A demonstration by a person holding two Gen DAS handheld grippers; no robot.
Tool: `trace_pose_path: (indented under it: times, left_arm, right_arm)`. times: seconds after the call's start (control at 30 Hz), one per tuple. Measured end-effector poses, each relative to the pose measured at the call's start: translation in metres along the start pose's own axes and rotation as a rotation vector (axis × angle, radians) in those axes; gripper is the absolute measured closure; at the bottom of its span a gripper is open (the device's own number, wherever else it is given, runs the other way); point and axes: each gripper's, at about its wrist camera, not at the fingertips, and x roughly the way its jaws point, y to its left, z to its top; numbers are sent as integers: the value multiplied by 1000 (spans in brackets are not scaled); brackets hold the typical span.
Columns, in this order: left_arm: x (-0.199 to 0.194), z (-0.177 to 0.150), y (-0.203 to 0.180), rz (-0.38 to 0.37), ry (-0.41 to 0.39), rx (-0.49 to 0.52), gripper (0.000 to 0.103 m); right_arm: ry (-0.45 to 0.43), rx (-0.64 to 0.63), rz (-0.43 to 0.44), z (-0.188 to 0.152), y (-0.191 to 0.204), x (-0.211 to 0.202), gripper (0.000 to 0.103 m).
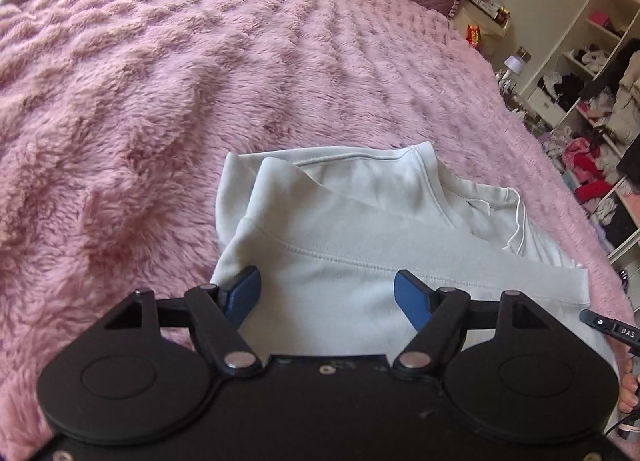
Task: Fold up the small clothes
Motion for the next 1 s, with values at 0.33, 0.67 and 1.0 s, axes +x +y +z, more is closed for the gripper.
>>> trace_pose_path:
  times: [0.33, 0.67, 1.0]
  left_arm:
    - [-126, -84, -21, -177, -60, -32, 6]
    - [-129, -144, 12, -42, -20, -93, 6]
    - [-145, -134, 17, 30, 1, -100, 7]
  right_arm:
    - [-38, -55, 164, -44, 47, -106, 79]
    - [14, -100, -22, -99, 55, -105, 79]
    - [-7, -40, -148, -111, 19, -123, 79]
